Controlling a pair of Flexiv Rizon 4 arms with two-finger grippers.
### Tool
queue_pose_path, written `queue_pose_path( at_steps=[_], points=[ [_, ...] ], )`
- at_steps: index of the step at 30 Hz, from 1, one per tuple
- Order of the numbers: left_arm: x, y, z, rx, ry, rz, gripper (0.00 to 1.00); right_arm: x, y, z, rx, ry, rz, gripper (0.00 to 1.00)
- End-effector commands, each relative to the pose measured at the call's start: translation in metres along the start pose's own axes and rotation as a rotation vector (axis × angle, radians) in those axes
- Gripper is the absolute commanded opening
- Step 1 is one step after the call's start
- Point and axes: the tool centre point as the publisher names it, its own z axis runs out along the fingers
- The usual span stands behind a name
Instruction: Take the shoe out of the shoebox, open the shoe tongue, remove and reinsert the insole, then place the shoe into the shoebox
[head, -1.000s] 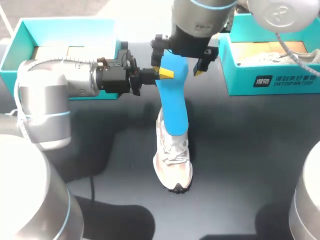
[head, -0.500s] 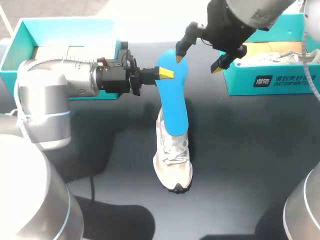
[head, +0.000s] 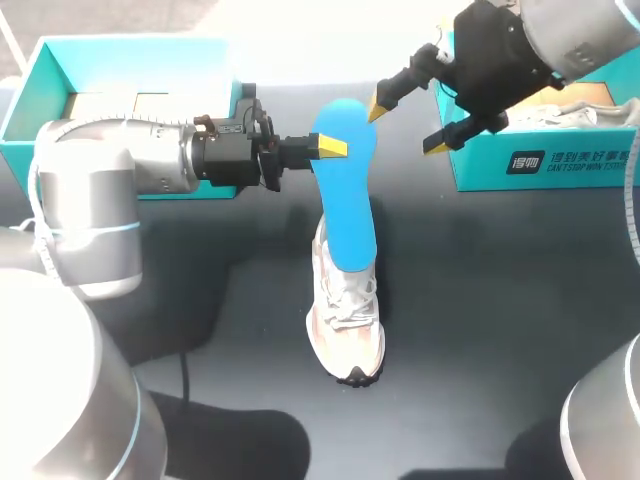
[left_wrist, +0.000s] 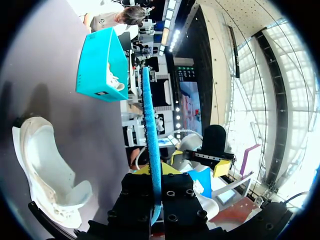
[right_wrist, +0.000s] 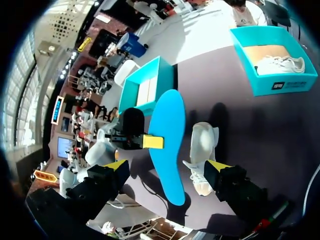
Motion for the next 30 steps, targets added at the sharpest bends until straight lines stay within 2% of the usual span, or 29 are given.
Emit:
queue_pose_path(
  at_steps=[1, 5, 11, 12, 13, 15, 19, 22, 24, 26, 30],
  points=[
    [0.0, 0.0, 0.0, 0.001, 0.0, 0.001, 0.0, -0.01, -0.003, 0.007, -0.026, 0.292, -0.027, 1.0],
    [0.0, 0.0, 0.0, 0.001, 0.0, 0.001, 0.0, -0.018, -0.005, 0.013, -0.08, 0.417, -0.079, 1.0],
    [0.0, 0.0, 0.0, 0.001, 0.0, 0.001, 0.0, -0.034, -0.01, 0.019, -0.084, 0.59, -0.059, 1.0],
    [0.0, 0.0, 0.0, 0.001, 0.0, 0.001, 0.0, -0.031, -0.01, 0.019, -0.075, 0.61, -0.053, 1.0],
    [0.0, 0.0, 0.0, 0.001, 0.0, 0.001, 0.0, -0.031, -0.01, 0.02, -0.066, 0.617, -0.062, 1.0],
    [0.0, 0.0, 0.0, 0.001, 0.0, 0.001, 0.0, -0.044, -0.006, 0.029, -0.048, 0.643, -0.043, 1.0],
    [0.0, 0.0, 0.0, 0.001, 0.0, 0.001, 0.0, -0.052, -0.001, 0.028, -0.03, 0.722, -0.029, 1.0],
    [0.0, 0.0, 0.0, 0.001, 0.0, 0.001, 0.0, -0.06, 0.003, 0.028, -0.012, 0.721, -0.031, 1.0],
    [0.0, 0.0, 0.0, 0.001, 0.0, 0.001, 0.0, -0.064, 0.006, 0.027, -0.019, 0.76, -0.034, 1.0],
    [0.0, 0.0, 0.0, 0.001, 0.0, 0.001, 0.0, -0.063, 0.006, 0.024, 0.023, 0.751, -0.084, 1.0],
    [0.0, 0.0, 0.0, 0.001, 0.0, 0.001, 0.0, -0.066, 0.005, 0.023, 0.042, 0.761, -0.089, 1.0]
  ],
)
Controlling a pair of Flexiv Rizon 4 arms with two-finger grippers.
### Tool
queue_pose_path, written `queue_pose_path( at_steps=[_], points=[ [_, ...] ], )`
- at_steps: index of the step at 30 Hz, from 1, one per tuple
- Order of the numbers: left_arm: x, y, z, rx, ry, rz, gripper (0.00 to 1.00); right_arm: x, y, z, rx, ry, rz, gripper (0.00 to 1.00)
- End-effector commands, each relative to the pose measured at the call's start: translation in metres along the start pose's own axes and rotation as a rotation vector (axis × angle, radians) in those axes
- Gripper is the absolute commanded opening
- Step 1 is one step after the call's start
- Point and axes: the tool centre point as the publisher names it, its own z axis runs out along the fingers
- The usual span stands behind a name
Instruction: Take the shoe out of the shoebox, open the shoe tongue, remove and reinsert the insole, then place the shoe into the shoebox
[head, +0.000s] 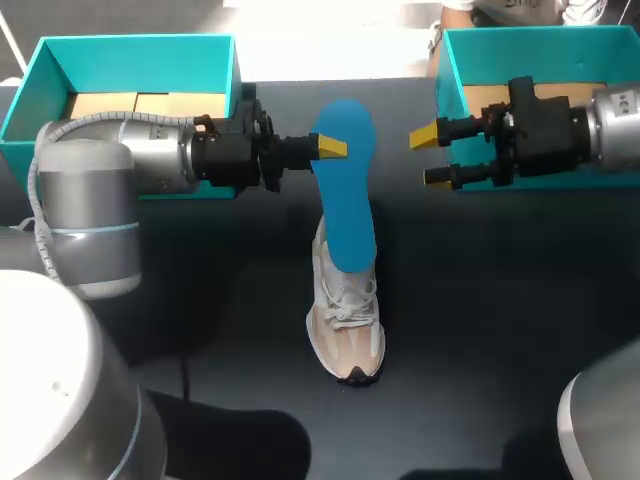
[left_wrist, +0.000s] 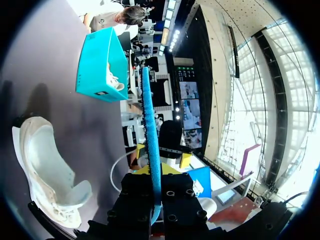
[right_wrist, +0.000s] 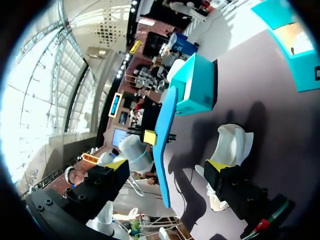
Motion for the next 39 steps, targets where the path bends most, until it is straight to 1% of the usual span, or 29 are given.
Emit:
queue_pose_path(
  at_steps=[1, 3, 8, 13, 17, 25, 27, 28, 29, 31, 33, 34, 35, 37, 39],
  points=[
    [0.0, 0.0, 0.001, 0.001, 0.0, 0.001, 0.0, -0.001, 0.005, -0.003, 0.033, 0.177, -0.005, 1.0],
    [0.0, 0.0, 0.001, 0.001, 0.0, 0.001, 0.0, 0.002, 0.001, -0.004, 0.037, 0.167, -0.004, 1.0],
    [0.0, 0.0, 0.001, 0.001, 0.0, 0.001, 0.0, 0.002, -0.001, -0.006, 0.04, 0.153, -0.001, 1.0],
    [0.0, 0.0, 0.001, 0.001, 0.0, 0.001, 0.0, 0.005, 0.008, -0.003, 0.05, 0.131, 0.01, 1.0],
    [0.0, 0.0, 0.001, 0.001, 0.0, 0.001, 0.0, 0.007, 0.01, 0.001, 0.034, 0.136, 0.018, 1.0],
    [0.0, 0.0, 0.001, 0.001, 0.0, 0.001, 0.0, 0.007, 0.01, 0.001, 0.034, 0.136, 0.018, 1.0],
    [0.003, 0.0, 0.0, 0.007, 0.044, 0.151, 0.0, 0.007, 0.01, 0.001, 0.034, 0.136, 0.018, 1.0],
    [0.004, -0.002, -0.001, 0.014, 0.057, 0.274, 0.0, 0.007, 0.01, 0.001, 0.034, 0.136, 0.018, 1.0],
    [0.004, -0.003, -0.003, 0.019, 0.037, 0.354, 0.0, 0.007, 0.01, 0.001, 0.034, 0.136, 0.018, 1.0],
    [0.005, -0.007, -0.006, 0.027, 0.051, 0.524, 0.0, 0.007, 0.01, 0.001, 0.034, 0.136, 0.018, 1.0],
    [0.012, -0.016, -0.01, 0.049, 0.054, 0.743, 0.0, 0.007, 0.01, 0.001, 0.034, 0.136, 0.018, 1.0],
    [0.014, -0.017, -0.011, 0.045, 0.056, 0.787, 0.0, 0.007, 0.01, 0.001, 0.034, 0.136, 0.018, 1.0],
    [0.02, -0.019, -0.011, 0.051, 0.062, 0.881, 0.0, 0.007, 0.01, 0.001, 0.034, 0.136, 0.018, 1.0],
    [0.031, -0.019, -0.011, 0.051, 0.09, 0.958, 0.0, 0.007, 0.01, 0.001, 0.034, 0.136, 0.018, 1.0],
    [0.04, -0.02, -0.012, 0.044, 0.079, 1.057, 0.0, 0.007, 0.01, 0.001, 0.034, 0.136, 0.018, 1.0]
  ],
)
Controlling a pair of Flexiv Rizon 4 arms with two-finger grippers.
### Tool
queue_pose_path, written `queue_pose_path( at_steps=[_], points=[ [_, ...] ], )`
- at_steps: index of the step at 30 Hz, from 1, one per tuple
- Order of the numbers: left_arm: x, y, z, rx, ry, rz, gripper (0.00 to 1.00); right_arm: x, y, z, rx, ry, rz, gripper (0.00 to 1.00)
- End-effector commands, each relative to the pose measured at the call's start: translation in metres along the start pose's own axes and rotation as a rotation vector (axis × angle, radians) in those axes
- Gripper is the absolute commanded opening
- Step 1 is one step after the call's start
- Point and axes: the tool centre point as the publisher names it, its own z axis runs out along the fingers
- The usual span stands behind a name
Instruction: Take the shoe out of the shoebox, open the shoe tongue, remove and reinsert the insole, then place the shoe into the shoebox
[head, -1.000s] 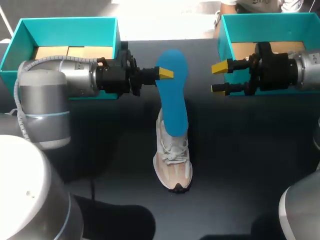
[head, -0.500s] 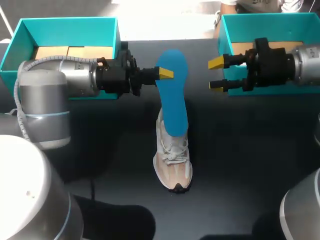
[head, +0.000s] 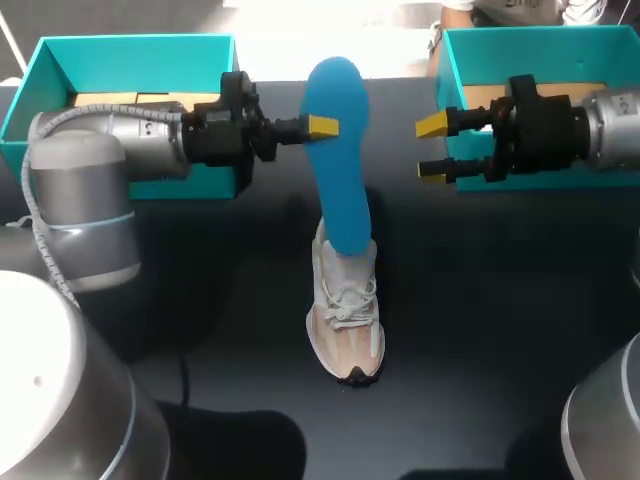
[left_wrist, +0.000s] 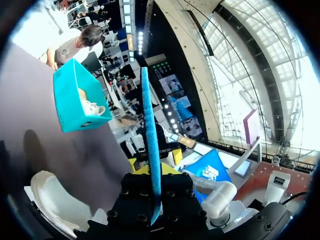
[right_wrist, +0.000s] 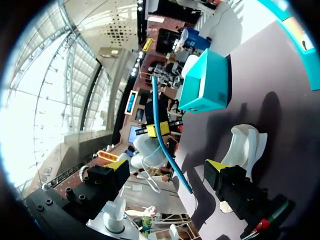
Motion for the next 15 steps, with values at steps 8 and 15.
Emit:
queue_pose_path(
  at_steps=[8, 15],
  points=[
    [0.019, -0.018, -0.01, -0.02, -0.105, 1.236, 0.0, 0.0, 0.001, 0.002, 0.0, -0.002, 0.0, 1.0],
    [0.02, -0.019, -0.009, 0.013, -0.095, 1.246, 0.0, 0.0, 0.001, 0.002, 0.0, -0.002, 0.0, 1.0]
  ],
)
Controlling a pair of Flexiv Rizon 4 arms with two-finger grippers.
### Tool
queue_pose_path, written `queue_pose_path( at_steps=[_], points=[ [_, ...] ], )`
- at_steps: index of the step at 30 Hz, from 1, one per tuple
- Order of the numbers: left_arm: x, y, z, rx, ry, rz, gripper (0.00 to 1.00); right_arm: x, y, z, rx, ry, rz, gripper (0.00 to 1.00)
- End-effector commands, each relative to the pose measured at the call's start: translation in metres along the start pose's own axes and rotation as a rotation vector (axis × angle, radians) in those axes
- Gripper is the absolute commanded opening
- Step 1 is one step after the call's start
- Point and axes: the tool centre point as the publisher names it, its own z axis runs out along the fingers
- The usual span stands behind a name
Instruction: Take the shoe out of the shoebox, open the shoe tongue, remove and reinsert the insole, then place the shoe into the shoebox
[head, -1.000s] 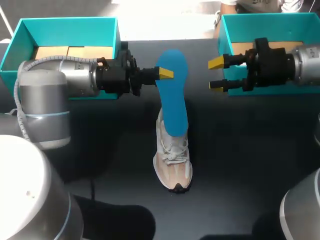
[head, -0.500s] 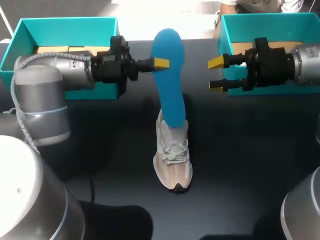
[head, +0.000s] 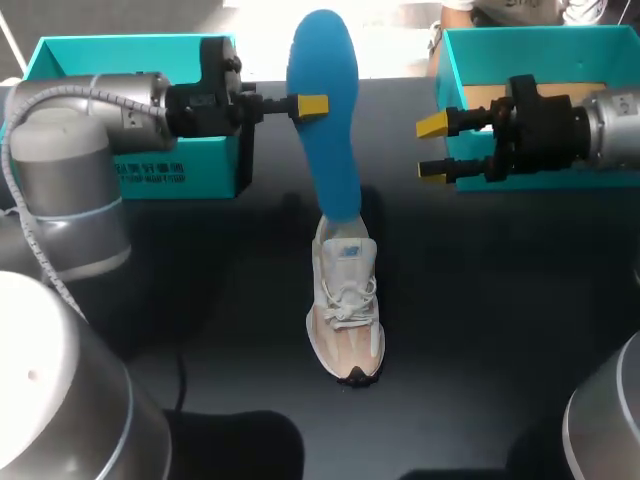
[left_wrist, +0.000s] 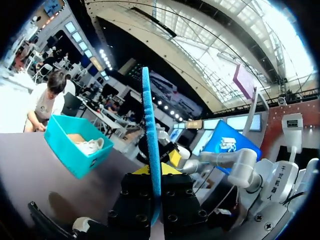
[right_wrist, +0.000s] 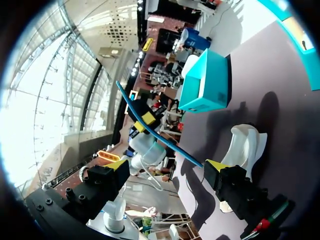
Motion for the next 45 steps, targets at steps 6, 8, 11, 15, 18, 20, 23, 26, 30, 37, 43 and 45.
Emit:
queue_pose_path(
  at_steps=[6, 8, 11, 15, 18, 20, 23, 26, 30, 37, 43, 45],
  points=[
    [0.002, 0.002, 0.001, 0.018, -0.069, 0.752, 0.0, 0.0, 0.001, 0.003, 0.0, -0.002, 0.001, 1.0],
    [0.002, 0.002, 0.001, 0.018, -0.069, 0.752, 0.0, 0.0, 0.001, 0.003, 0.0, -0.002, 0.001, 1.0],
    [-0.003, 0.005, 0.002, 0.084, -0.066, 0.868, 0.0, 0.0, 0.001, 0.003, 0.0, -0.002, 0.001, 1.0],
    [-0.016, 0.012, 0.001, 0.038, -0.104, 1.292, 0.0, 0.0, 0.001, 0.003, 0.0, -0.002, 0.001, 1.0],
    [-0.022, 0.016, -0.002, 0.03, -0.106, 1.527, 0.0, 0.0, 0.001, 0.003, 0.0, -0.002, 0.001, 1.0],
    [-0.022, 0.016, -0.003, 0.048, -0.094, 1.695, 0.0, 0.0, 0.001, 0.003, 0.0, -0.002, 0.001, 1.0],
    [-0.021, 0.016, -0.004, -0.029, -0.065, 1.805, 0.0, 0.0, 0.001, 0.003, 0.0, -0.002, 0.001, 1.0],
    [-0.02, 0.013, -0.005, -0.116, -0.05, 1.958, 0.0, 0.0, 0.001, 0.003, 0.0, -0.002, 0.001, 1.0],
    [-0.019, 0.016, -0.008, -0.2, 0.03, 2.161, 0.0, 0.0, 0.001, 0.003, 0.0, -0.002, 0.001, 1.0],
    [-0.02, 0.017, -0.008, -0.197, 0.013, 2.142, 0.0, 0.0, 0.001, 0.003, 0.0, -0.002, 0.001, 1.0],
    [-0.02, 0.017, -0.008, -0.197, 0.013, 2.142, 0.0, 0.0, 0.001, 0.003, 0.0, -0.002, 0.001, 1.0],
    [-0.02, 0.017, -0.008, -0.197, 0.013, 2.142, 0.0, 0.0, 0.001, 0.003, 0.0, -0.002, 0.001, 1.0]
  ],
)
